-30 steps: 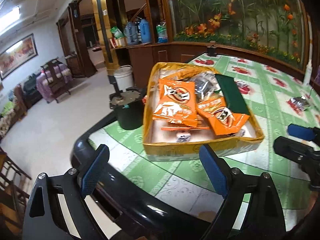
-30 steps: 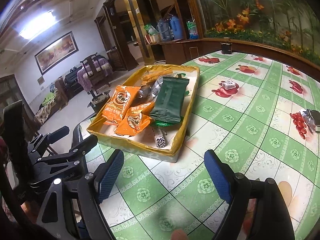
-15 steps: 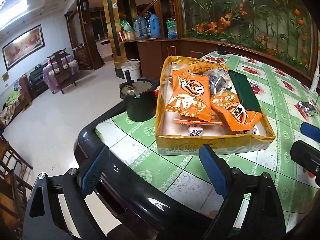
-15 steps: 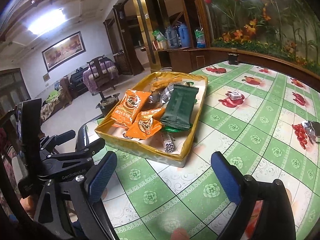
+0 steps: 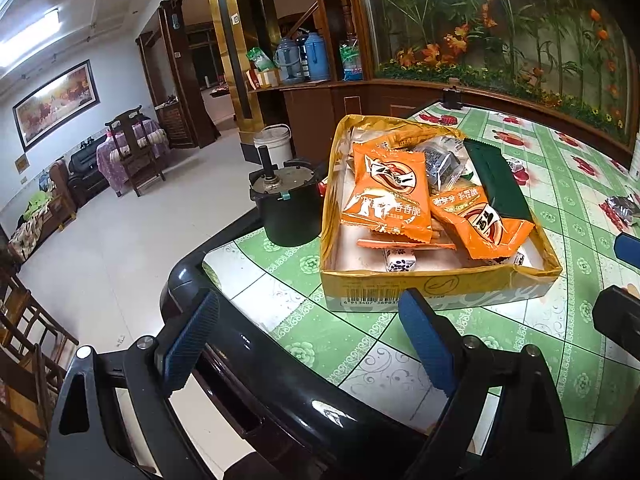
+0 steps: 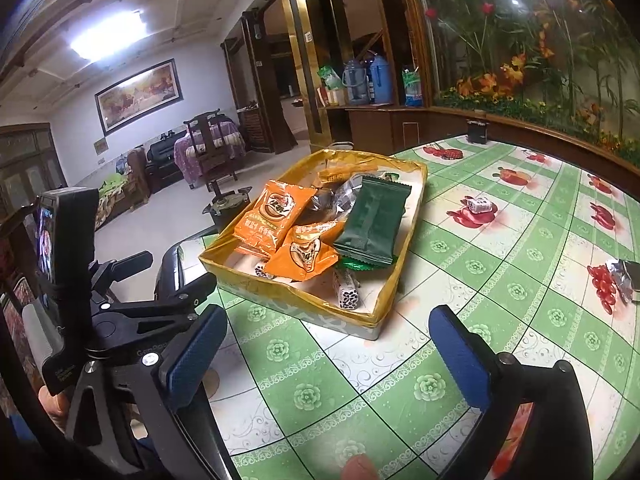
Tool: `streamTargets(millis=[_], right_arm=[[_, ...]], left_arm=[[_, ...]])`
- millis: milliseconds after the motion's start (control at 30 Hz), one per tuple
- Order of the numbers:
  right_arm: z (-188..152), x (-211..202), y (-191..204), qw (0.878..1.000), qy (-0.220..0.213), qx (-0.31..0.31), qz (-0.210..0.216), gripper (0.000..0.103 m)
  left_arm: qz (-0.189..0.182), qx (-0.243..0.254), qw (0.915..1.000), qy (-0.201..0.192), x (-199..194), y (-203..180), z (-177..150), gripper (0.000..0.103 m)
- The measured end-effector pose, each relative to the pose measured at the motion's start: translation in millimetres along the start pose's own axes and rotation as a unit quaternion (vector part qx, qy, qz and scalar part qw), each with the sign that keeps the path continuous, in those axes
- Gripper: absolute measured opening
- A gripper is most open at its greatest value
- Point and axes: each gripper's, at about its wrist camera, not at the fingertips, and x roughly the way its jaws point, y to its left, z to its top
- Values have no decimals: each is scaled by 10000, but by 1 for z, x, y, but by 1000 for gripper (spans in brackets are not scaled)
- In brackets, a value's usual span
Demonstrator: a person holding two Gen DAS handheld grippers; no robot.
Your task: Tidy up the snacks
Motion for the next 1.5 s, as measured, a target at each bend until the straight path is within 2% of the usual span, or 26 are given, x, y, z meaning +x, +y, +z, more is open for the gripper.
streamTargets(millis=[300, 1500], right_arm=[[0, -2, 4, 9999, -53, -91, 32, 102], [-1, -2, 6, 9998, -68, -189, 79, 102]], left_arm=[[137, 59, 9999, -62, -1, -2, -1, 92], [300, -38, 9995, -76, 4, 8, -1, 92]])
